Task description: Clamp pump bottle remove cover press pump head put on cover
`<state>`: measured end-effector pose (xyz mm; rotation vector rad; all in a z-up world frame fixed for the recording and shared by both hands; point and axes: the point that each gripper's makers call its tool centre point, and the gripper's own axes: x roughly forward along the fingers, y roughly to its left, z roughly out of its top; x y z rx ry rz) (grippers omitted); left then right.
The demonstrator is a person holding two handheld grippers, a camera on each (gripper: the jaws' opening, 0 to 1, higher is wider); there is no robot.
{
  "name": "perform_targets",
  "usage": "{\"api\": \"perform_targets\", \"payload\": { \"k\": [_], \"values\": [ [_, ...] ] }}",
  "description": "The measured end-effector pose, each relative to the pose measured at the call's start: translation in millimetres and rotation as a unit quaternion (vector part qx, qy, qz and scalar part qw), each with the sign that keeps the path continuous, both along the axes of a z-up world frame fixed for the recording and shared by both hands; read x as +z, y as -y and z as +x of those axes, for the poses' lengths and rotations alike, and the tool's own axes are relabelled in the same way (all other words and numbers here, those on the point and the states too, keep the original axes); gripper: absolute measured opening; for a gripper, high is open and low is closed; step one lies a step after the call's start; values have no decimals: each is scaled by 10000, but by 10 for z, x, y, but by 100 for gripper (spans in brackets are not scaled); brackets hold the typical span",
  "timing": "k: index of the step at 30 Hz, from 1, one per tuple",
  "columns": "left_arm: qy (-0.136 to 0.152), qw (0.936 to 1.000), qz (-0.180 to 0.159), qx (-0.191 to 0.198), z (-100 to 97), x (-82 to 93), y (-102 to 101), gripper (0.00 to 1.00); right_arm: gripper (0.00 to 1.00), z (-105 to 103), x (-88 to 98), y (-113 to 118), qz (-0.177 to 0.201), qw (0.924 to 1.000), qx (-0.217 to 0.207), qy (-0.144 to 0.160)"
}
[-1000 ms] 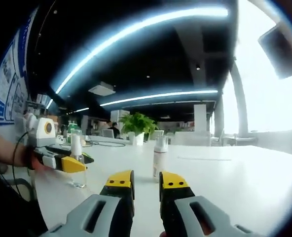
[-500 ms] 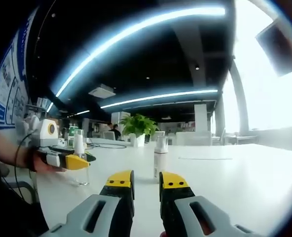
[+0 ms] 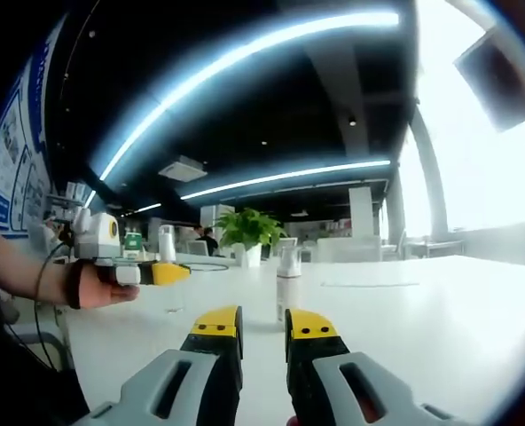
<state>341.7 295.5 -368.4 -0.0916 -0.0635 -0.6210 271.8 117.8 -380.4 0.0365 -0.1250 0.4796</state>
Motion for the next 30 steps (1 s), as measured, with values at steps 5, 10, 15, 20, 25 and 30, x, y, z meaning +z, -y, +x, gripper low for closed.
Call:
{"api": "perform_targets", "payload": {
  "k": [5,10,15,20,25,30],
  "values": [
    [106,9998,143,125,137,68,28,16,14,5,-3,8,-12,10000,-14,-8],
    [153,9995,115,238,279,107,17,16,13,4,13,25,85,9999,-62,-8],
    [71,9993,-259,265,461,114,13,16,13,8,4,17,33,10000,-58,-7],
    [132,9989,19,460,625,96,24,16,13,7,2,15,11,10000,-55,-10],
    [81,9979,39,645,737,101,-12,16,13,13,14,42,150,9999,-62,-45],
    [-23,9975,135,692,878,63,30,16,13,15,15,44,157,9998,-54,-66]
  ]
}}
